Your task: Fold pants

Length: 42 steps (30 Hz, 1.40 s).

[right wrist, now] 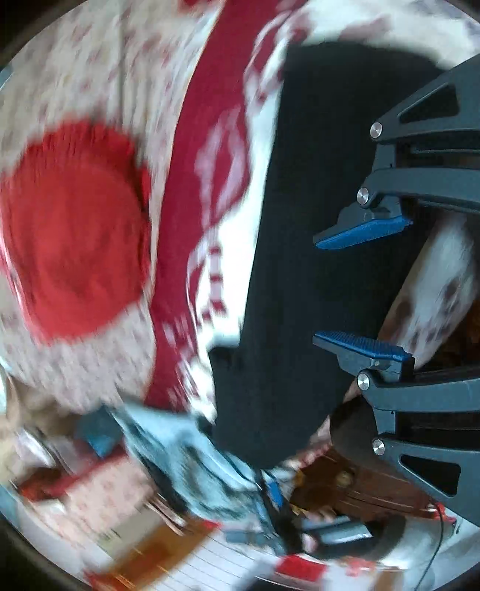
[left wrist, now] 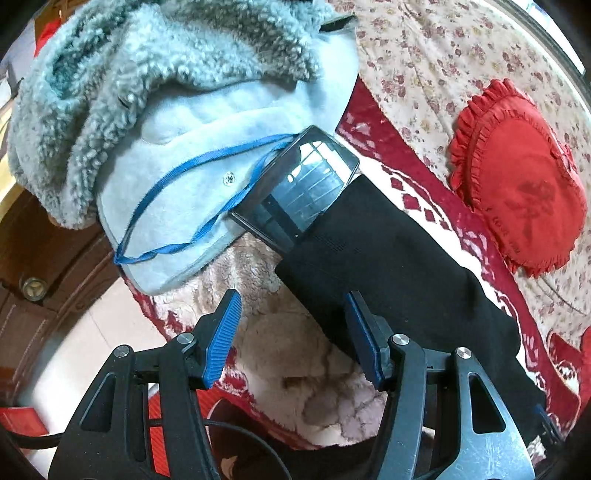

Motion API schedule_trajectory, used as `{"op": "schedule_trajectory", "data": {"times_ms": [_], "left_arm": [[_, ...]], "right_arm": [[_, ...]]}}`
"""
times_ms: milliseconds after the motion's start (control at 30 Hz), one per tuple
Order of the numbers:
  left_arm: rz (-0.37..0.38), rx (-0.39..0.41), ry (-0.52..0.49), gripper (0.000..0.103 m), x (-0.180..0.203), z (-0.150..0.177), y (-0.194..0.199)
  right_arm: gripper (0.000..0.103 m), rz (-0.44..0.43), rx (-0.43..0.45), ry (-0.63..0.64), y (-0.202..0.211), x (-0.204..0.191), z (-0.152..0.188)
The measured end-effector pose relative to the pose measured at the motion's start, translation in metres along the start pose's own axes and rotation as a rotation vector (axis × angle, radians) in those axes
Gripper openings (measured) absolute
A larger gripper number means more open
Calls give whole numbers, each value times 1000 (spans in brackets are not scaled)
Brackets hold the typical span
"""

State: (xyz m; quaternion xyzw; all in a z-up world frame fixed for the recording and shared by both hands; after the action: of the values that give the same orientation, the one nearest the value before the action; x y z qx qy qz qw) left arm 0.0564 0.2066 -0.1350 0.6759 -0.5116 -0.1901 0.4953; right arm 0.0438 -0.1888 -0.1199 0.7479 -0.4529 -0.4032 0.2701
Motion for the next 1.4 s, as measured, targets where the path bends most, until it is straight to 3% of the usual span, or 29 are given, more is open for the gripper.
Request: {"op": "schedule_trajectory", "data": {"times_ms": [200, 367, 533, 767, 933, 1100, 1167, 1200, 1300, 1400], "left_arm": [[1, -31, -75, 57, 18, 3, -19], [-5, -34, -103, 57, 26, -4, -28], [7, -30, -103, 57, 22, -10, -25], [15, -40, -57, 59, 1, -4, -20], [12, -25, -51, 59, -1, -4, -11], [3, 3, -64, 59, -4, -7, 1], [-3, 1, -61, 59, -9, -5, 2], [-1, -3, -54, 59, -12, -4, 2], [10, -15, -37, 59, -17, 2, 0], [96, -41, -4, 59, -15, 14, -6]], "right_arm": [[44, -153, -56, 224, -63, -119, -25], [44, -109, -76, 356, -116, -178, -45], [45, -54, -135, 436, -173, -195, -60], [45, -106, -102, 389, -158, -202, -77], [46, -168, -109, 531, -140, -251, -49], [46, -52, -144, 716, -163, -277, -23], [43, -47, -172, 716, -175, -275, -19], [34, -49, -170, 691, -178, -270, -23], [21, -155, -149, 532, -173, -255, -42], [17, -185, -118, 400, -172, -233, -62]]}}
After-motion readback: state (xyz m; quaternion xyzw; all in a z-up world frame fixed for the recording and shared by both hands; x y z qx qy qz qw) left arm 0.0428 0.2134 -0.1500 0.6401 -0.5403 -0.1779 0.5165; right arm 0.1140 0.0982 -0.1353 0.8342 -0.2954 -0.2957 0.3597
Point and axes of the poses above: each gripper's, at about its wrist camera, not at the fingertips, and y roughly against the way its jaws point, x to its right, z to its underside, the point moved 8 cm from there along -y, roughly the way its jaws point, and after that the axes turned 2 degrees about z, right-handed, at the moved point
